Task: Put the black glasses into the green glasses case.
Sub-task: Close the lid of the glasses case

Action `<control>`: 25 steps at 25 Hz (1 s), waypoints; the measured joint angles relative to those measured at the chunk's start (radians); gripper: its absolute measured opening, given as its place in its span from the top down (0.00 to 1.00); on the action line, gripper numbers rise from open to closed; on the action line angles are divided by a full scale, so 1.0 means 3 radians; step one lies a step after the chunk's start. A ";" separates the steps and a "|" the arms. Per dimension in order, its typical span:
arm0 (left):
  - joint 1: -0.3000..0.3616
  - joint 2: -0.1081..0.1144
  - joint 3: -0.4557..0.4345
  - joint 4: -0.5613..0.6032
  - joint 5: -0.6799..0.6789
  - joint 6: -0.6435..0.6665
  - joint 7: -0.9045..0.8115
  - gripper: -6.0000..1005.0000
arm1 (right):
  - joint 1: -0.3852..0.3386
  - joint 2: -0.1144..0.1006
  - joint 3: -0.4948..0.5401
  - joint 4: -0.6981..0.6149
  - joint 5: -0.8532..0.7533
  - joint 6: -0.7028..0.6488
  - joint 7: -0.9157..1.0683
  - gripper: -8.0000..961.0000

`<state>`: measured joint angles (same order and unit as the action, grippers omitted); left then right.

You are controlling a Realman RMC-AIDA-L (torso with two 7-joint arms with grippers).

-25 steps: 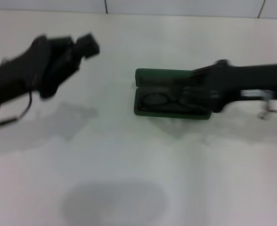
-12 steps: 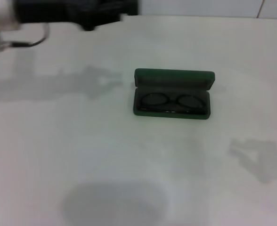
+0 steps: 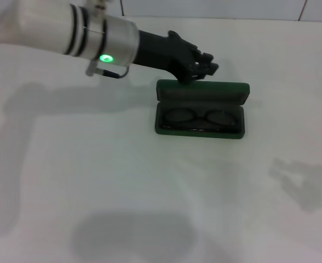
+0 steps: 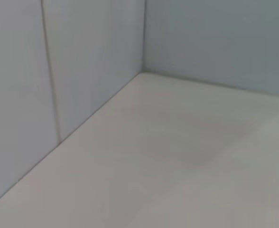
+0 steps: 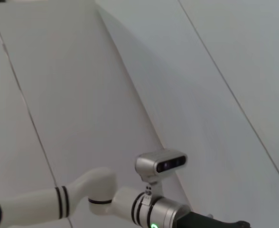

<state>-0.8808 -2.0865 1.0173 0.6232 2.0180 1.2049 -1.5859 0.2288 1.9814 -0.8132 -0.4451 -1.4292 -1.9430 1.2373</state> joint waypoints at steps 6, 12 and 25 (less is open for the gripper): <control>-0.0050 -0.0008 0.0128 -0.0163 -0.0083 -0.0352 0.0000 0.78 | 0.0123 0.0015 -0.0014 0.0019 -0.0050 0.0165 -0.0004 0.78; -0.0073 -0.0009 0.0137 -0.0299 -0.0083 -0.0445 0.0038 0.78 | 0.0231 0.0049 -0.0017 0.0025 -0.0131 0.0351 -0.0006 0.78; -0.0109 -0.0023 0.0168 -0.0427 -0.0087 -0.0512 0.0040 0.77 | 0.0342 0.0065 -0.0014 0.0063 -0.0189 0.0593 -0.0008 0.77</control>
<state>-0.9134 -2.0935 1.0676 0.4953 1.9918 1.0513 -1.5739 0.3314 2.0009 -0.8175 -0.4263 -1.4859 -1.7649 1.2348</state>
